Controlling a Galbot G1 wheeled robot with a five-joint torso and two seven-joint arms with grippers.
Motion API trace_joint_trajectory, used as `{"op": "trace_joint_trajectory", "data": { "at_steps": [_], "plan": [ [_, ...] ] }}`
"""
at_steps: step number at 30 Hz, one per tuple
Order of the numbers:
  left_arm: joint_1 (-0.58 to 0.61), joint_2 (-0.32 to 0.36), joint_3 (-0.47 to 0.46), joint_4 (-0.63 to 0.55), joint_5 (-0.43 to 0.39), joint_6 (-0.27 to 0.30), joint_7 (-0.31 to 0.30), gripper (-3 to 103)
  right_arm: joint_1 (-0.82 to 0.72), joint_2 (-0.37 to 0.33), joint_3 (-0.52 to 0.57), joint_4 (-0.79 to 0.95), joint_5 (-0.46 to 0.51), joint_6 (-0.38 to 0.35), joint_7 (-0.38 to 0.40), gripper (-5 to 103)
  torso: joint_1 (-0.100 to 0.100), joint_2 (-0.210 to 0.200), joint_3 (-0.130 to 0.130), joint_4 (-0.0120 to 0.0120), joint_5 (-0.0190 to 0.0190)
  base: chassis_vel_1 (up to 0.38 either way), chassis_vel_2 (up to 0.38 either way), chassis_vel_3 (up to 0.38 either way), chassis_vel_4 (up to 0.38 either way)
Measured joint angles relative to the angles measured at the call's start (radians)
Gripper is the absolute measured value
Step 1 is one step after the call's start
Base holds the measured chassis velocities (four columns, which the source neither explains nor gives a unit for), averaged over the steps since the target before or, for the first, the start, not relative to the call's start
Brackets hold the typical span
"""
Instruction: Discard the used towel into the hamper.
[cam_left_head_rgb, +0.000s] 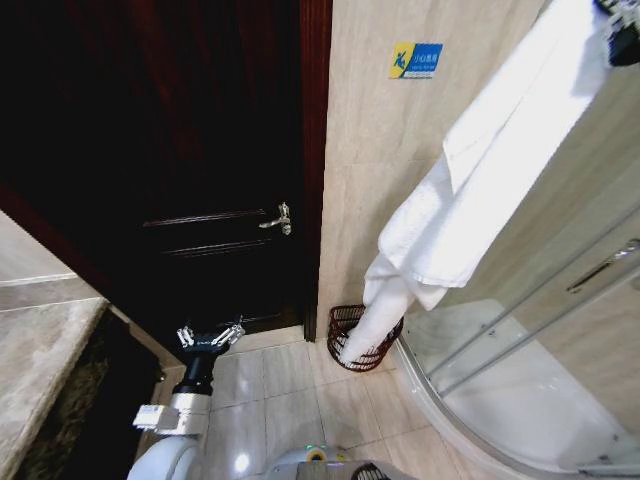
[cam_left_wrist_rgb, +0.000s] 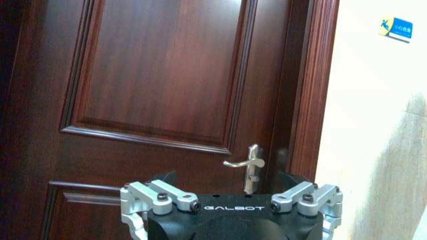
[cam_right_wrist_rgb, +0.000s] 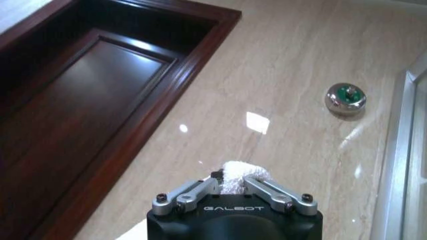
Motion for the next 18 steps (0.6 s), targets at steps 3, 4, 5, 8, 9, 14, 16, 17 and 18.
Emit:
{"op": "trace_joint_trajectory", "data": {
  "at_steps": [3,4,5,8,9,14,16,17,18],
  "plan": [
    [0.0,0.0,0.0,0.0,0.0,0.0,0.0,100,-0.019,-0.051,0.016,-0.058,0.011,0.015,-0.006,2,0.0,0.0,0.0,0.0002,-0.0002,0.0,0.0,0.0,0.0],
    [0.0,0.0,0.0,0.0,0.0,0.0,0.0,100,-0.019,-0.051,0.016,-0.058,0.011,0.015,-0.006,2,0.0,0.0,0.0,0.0002,-0.0002,0.0,0.0,0.0,0.0],
    [0.0,0.0,0.0,0.0,0.0,0.0,0.0,100,-0.03,-0.074,0.026,-0.08,0.014,0.021,-0.008,2,0.0,0.0,0.0,0.0,0.0,0.0,0.0,0.0,0.0],
    [0.0,0.0,0.0,0.0,0.0,0.0,0.0,100,-0.054,-0.114,0.044,-0.125,0.021,0.034,-0.017,2,0.0,0.0,0.0,0.0001,0.0,0.0,0.0,0.0,0.0],
    [0.0,0.0,0.0,0.0,0.0,0.0,0.0,100,-0.059,-0.121,0.048,-0.133,0.025,0.037,-0.02,2,0.0,0.0,0.0,0.0001,0.0001,0.0,0.0,0.0,0.0],
    [0.0,0.0,0.0,0.0,0.0,0.0,0.0,100,-0.096,-0.165,0.073,-0.178,0.04,0.065,-0.039,2,0.0,0.0,0.0,0.0001,0.0002,0.0,0.0,0.0,0.0],
    [0.0,0.0,0.0,0.0,0.0,0.0,0.0,100,-0.104,-0.171,0.077,-0.187,0.04,0.068,-0.042,2,0.0,0.0,0.0,0.0,0.0003,0.0,0.0,0.0,0.0],
    [0.0,0.0,0.0,0.0,0.0,0.0,0.0,100,-0.108,-0.175,0.079,-0.194,0.04,0.069,-0.044,2,0.0,0.0,0.0,0.0001,0.0002,0.0,0.0,0.0,0.0],
    [0.0,0.0,0.0,0.0,0.0,0.0,0.0,100,-0.114,-0.18,0.083,-0.205,0.04,0.072,-0.046,2,0.0,0.0,0.0,0.0,0.0003,0.0,0.0,0.0,0.0]
  ]
}}
